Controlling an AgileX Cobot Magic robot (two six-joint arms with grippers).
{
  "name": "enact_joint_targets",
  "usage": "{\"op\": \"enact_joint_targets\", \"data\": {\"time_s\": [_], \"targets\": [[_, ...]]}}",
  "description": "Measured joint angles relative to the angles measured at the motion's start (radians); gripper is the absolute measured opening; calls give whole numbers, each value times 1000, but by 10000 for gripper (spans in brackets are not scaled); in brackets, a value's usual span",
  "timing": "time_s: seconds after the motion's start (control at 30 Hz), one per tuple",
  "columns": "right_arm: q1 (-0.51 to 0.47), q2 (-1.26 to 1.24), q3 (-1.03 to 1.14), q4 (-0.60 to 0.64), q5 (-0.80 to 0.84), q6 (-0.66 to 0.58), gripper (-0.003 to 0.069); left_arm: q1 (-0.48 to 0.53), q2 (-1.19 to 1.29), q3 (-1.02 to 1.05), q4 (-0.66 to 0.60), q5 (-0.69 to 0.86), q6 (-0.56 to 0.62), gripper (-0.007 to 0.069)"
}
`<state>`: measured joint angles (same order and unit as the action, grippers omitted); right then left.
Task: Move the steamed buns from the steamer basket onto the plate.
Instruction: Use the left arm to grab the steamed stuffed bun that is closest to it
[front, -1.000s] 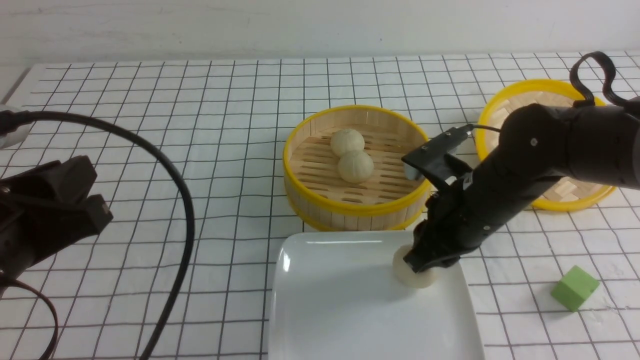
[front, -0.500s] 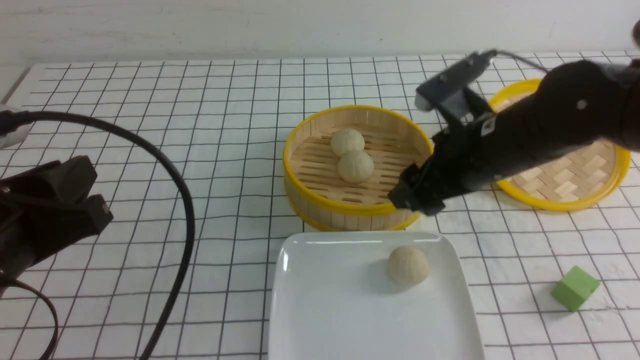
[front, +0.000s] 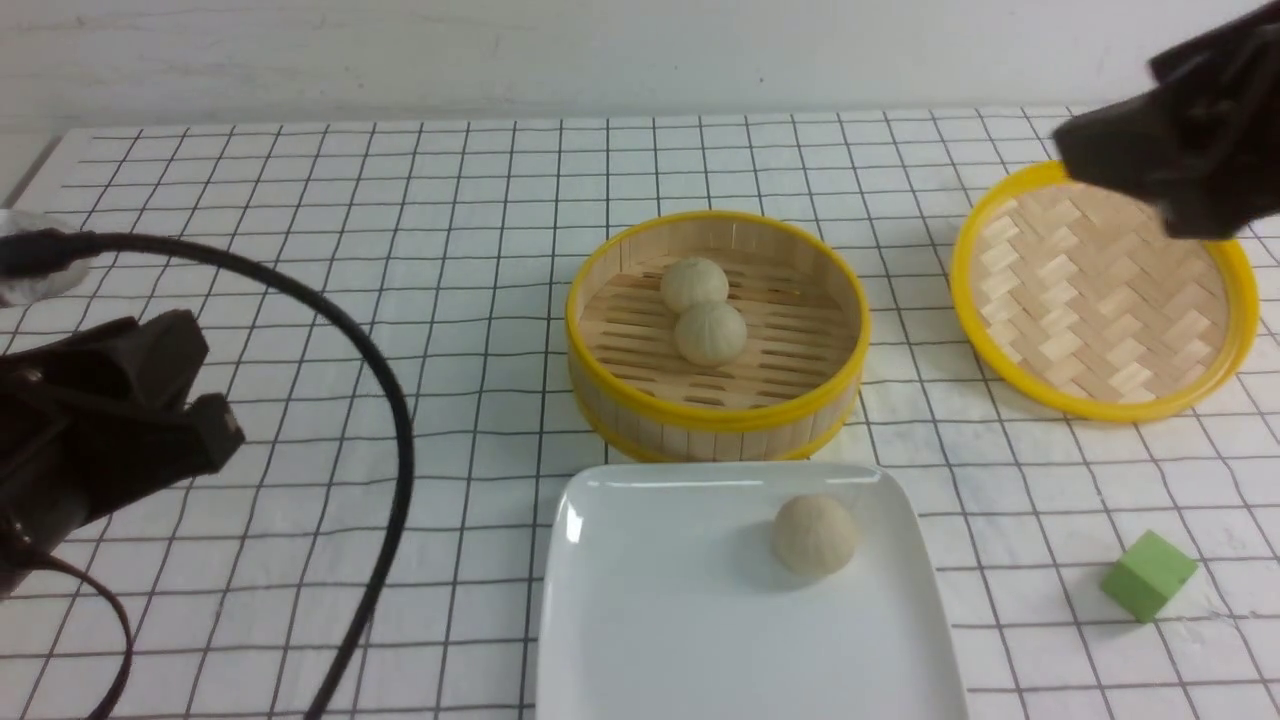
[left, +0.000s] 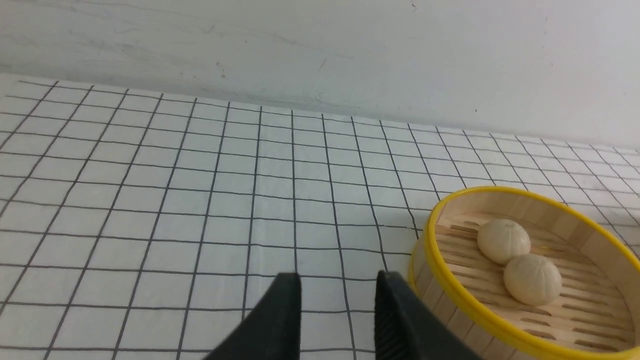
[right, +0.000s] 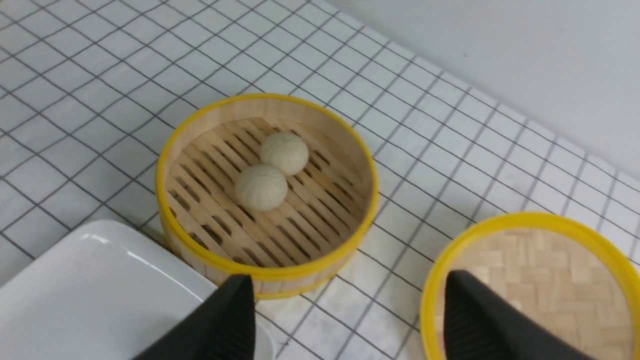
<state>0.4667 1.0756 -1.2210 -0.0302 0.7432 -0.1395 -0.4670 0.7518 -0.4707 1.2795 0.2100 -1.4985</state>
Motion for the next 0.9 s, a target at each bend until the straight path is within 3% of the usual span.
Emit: {"op": "enact_joint_targets", "data": {"time_s": [0.23, 0.6, 0.9], "targets": [[0, -51, 60, -52, 36, 44, 496, 0, 205, -50, 35, -187, -31, 242], [0, -50, 86, -83, 37, 45, 496, 0, 335, -187, 120, -274, -38, 242], [0, -50, 91, -88, 41, 45, 495, 0, 605, -438, 164, -385, -197, 242]]}}
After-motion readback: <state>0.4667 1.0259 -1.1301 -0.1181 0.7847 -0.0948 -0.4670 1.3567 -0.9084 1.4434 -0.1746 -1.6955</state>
